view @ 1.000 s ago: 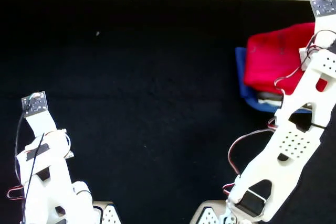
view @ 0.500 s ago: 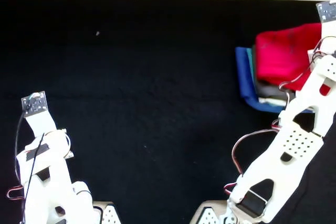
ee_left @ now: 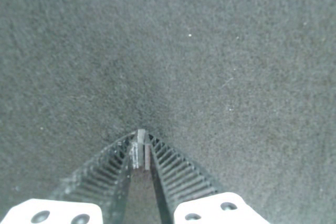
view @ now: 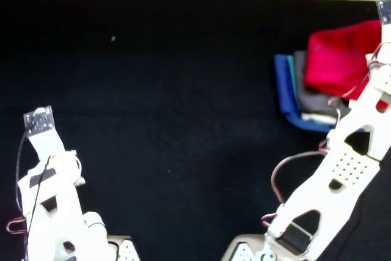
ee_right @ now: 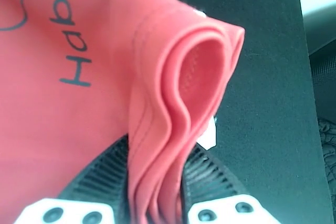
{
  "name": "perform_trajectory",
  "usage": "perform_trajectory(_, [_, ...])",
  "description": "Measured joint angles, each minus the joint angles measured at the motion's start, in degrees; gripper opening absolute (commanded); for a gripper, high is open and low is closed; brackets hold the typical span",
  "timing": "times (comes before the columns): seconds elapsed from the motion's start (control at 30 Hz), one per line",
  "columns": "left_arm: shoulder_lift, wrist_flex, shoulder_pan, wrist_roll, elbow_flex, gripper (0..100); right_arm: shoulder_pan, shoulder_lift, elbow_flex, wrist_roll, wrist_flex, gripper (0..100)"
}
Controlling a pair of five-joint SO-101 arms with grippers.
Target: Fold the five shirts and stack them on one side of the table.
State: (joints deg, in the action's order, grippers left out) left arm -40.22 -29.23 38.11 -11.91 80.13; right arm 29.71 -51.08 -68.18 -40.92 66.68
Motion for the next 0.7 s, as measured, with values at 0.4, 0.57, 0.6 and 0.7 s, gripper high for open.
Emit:
perform_trajectory(0.4, [0.0, 0.0, 0.0, 0.0, 0.0, 1, 0.5, 0.0, -0.6, 7.2, -0.6, 39.0])
perform_trajectory(0.57, [0.0, 0.0, 0.0, 0.0, 0.0, 1, -0.5, 0.0, -3.7, 14.2, 2.4, 37.8])
perform_trajectory(0.6, [0.0, 0.0, 0.0, 0.0, 0.0, 1, -1.3, 0.0, -4.7, 14.5, 4.2, 35.0])
perform_trajectory(0.7, [0.0, 0.0, 0.0, 0.0, 0.0, 1, -4.6, 0.2, -9.4, 15.0, 11.2, 19.7])
